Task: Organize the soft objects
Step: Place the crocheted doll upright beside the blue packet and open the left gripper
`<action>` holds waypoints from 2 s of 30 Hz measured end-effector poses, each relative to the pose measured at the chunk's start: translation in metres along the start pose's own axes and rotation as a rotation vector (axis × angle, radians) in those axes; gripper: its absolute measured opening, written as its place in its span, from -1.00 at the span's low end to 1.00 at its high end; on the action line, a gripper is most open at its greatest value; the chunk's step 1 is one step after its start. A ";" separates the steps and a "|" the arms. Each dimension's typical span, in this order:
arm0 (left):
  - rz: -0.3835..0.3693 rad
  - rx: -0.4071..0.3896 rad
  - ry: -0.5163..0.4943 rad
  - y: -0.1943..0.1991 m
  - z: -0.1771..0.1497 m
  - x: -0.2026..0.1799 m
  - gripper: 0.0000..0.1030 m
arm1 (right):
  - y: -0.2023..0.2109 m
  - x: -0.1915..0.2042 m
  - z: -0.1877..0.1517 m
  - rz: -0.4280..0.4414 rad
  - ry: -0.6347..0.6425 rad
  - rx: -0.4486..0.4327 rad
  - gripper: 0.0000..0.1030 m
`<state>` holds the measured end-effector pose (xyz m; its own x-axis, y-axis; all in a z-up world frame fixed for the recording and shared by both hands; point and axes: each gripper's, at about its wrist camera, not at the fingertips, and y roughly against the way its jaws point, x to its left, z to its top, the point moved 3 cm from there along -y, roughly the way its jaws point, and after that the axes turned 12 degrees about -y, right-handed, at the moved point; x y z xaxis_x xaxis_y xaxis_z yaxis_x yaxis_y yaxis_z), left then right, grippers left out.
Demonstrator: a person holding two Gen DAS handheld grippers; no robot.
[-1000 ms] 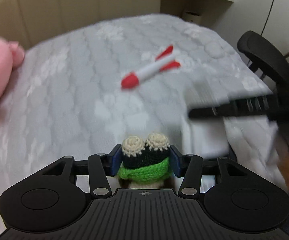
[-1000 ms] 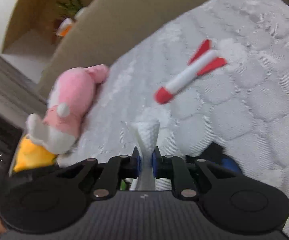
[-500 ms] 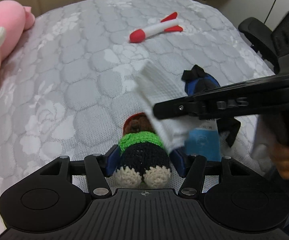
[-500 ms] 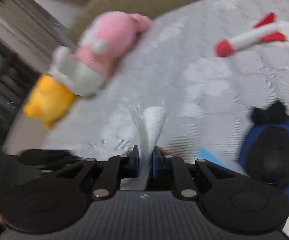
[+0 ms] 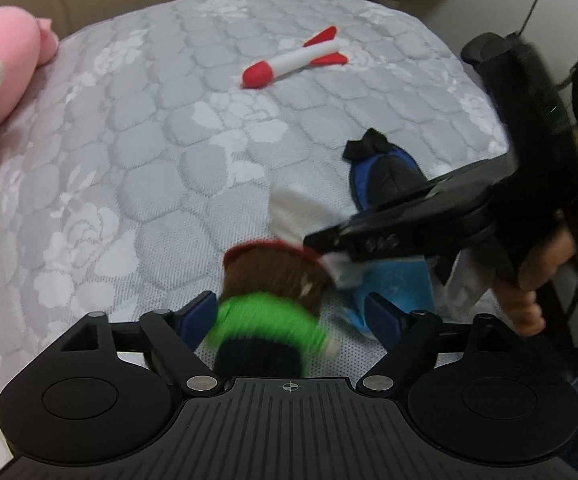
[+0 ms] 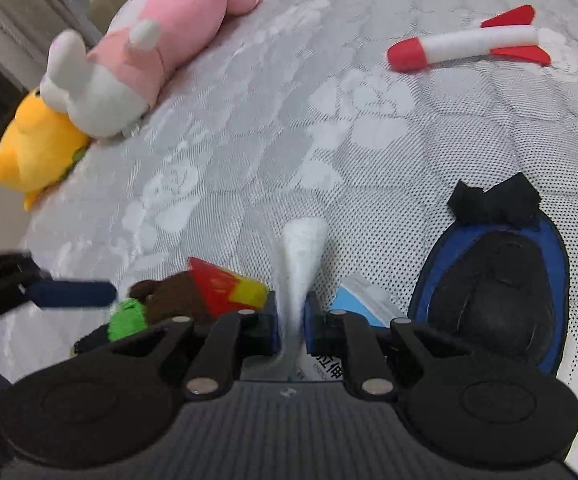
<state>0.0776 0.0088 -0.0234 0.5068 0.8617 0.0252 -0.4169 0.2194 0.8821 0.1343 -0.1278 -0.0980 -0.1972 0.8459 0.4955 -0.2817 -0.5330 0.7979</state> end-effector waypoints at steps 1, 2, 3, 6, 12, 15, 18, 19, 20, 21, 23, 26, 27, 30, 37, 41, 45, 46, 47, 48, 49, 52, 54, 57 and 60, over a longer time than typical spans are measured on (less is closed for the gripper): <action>0.003 -0.004 -0.004 0.001 0.002 0.000 0.82 | 0.000 0.001 -0.001 -0.001 0.008 0.001 -0.73; 0.002 0.003 -0.004 0.000 0.003 0.001 0.83 | 0.000 0.002 -0.002 0.000 0.014 0.000 -0.73; -0.001 0.017 -0.003 -0.002 0.005 0.002 0.84 | 0.003 0.002 -0.001 0.005 0.010 -0.008 -0.73; 0.013 0.088 0.016 -0.024 0.006 0.008 0.85 | 0.018 -0.005 0.008 0.049 -0.056 -0.055 -0.73; 0.028 0.268 -0.067 -0.080 -0.007 -0.002 0.92 | 0.062 -0.042 0.021 0.085 -0.228 -0.152 -0.73; 0.053 0.308 -0.163 -0.098 -0.013 -0.016 0.81 | 0.082 -0.064 0.025 0.051 -0.282 -0.177 -0.73; 0.004 0.260 -0.104 -0.099 0.004 -0.011 0.52 | 0.094 -0.083 0.019 -0.064 -0.269 -0.147 -0.73; 0.000 0.238 -0.080 -0.101 0.011 -0.007 0.51 | 0.096 -0.088 0.016 -0.111 -0.262 -0.136 -0.73; 0.008 0.215 -0.062 -0.104 0.018 -0.003 0.51 | 0.099 -0.092 0.014 -0.135 -0.267 -0.129 -0.73; 0.021 0.193 -0.046 -0.108 0.024 0.001 0.51 | 0.100 -0.095 0.011 -0.140 -0.279 -0.115 -0.73; 0.053 0.148 -0.021 -0.112 0.034 0.008 0.51 | 0.098 -0.093 0.005 -0.112 -0.301 -0.075 -0.71; 0.083 0.099 0.046 -0.111 0.038 0.027 0.52 | 0.090 -0.082 -0.010 -0.104 -0.280 -0.006 -0.66; 0.071 0.088 0.089 -0.109 0.037 0.036 0.52 | 0.085 -0.077 -0.015 -0.117 -0.258 0.009 -0.66; 0.023 0.070 0.223 -0.103 0.030 0.059 0.55 | 0.070 -0.065 -0.021 -0.119 -0.237 0.035 -0.66; 0.043 0.011 0.322 -0.089 0.020 0.076 0.74 | 0.033 -0.034 -0.003 -0.038 -0.267 -0.027 -0.66; 0.048 -0.049 0.378 -0.078 0.019 0.083 0.81 | 0.022 -0.025 0.011 -0.089 -0.162 -0.067 -0.65; 0.104 -0.124 0.424 -0.055 0.018 0.085 0.83 | 0.033 -0.029 0.012 -0.127 -0.102 -0.111 0.01; 0.105 -0.147 0.442 -0.047 0.017 0.084 0.84 | 0.038 -0.031 0.012 -0.119 -0.102 -0.129 0.07; 0.095 -0.171 0.461 -0.039 0.015 0.082 0.90 | 0.043 -0.033 0.011 -0.113 -0.108 -0.144 0.13; 0.080 -0.192 0.475 -0.032 0.013 0.080 0.93 | 0.050 -0.035 0.008 -0.108 -0.119 -0.162 0.28; 0.063 -0.211 0.486 -0.026 0.012 0.077 0.94 | 0.057 -0.038 0.005 -0.099 -0.132 -0.186 0.37; 0.071 -0.244 0.498 -0.011 0.003 0.062 0.97 | 0.073 -0.039 -0.001 -0.069 -0.167 -0.248 0.39; 0.097 -0.248 0.485 -0.006 -0.005 0.047 0.99 | 0.084 -0.037 -0.006 -0.075 -0.167 -0.296 0.53; 0.150 -0.225 0.423 -0.003 -0.015 0.019 1.00 | 0.097 -0.040 -0.020 -0.183 -0.192 -0.361 0.81; 0.231 -0.156 0.308 -0.005 -0.023 -0.008 1.00 | 0.100 -0.051 -0.038 -0.264 -0.293 -0.330 0.83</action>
<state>0.0589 0.0111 -0.0390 0.1473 0.9878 0.0512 -0.6142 0.0507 0.7875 0.0801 -0.2253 -0.0564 0.1790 0.8965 0.4053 -0.5771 -0.2380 0.7812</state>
